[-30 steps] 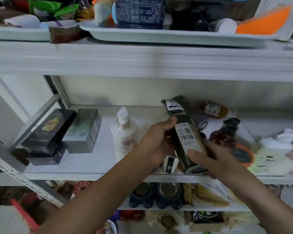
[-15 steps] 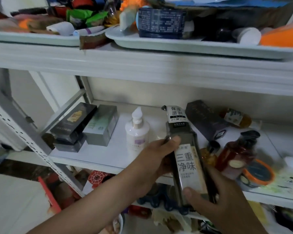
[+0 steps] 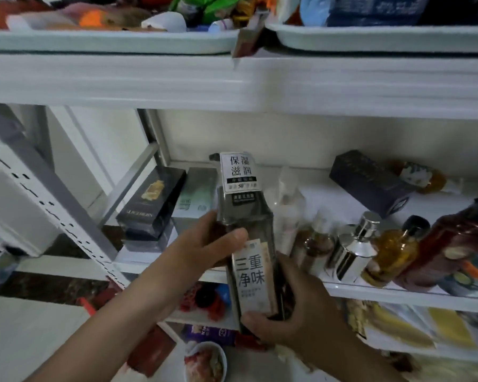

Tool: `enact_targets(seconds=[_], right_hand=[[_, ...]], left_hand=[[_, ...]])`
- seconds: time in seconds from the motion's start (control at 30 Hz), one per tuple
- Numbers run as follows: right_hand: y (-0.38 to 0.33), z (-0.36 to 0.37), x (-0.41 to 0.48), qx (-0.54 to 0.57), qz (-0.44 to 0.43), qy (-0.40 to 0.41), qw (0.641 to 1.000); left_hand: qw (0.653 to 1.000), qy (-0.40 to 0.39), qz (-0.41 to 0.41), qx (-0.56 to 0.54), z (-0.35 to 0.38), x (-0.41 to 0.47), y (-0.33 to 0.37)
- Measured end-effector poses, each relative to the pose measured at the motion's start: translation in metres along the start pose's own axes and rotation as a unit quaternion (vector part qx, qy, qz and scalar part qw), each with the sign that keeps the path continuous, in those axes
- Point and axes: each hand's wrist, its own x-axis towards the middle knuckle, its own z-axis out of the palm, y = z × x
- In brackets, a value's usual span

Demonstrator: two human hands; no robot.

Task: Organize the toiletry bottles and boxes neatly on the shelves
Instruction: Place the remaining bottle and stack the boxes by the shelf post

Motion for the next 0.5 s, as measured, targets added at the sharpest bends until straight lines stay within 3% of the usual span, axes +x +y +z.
enact_targets(seconds=[0.1,0.2,0.37,0.5], right_hand=[[0.017,0.041,0.029,-0.047,0.015,0.032,0.998],[0.043,0.076,0.058,-0.092,0.056,0.086,0.99],[0.08,0.108,0.092,-0.064,0.099,0.243,0.963],[0.1,0.119,0.088,-0.005,0.142,0.274,0.951]], left_hand=[[0.993,-0.016,0.01,0.114,-0.04,0.011,-0.02],[0.984,0.018,0.033,0.176,-0.063,0.029,-0.042],[0.982,-0.005,0.116,0.148,-0.071,0.069,-0.075],[0.982,-0.01,0.137,0.129,-0.068,0.104,-0.1]])
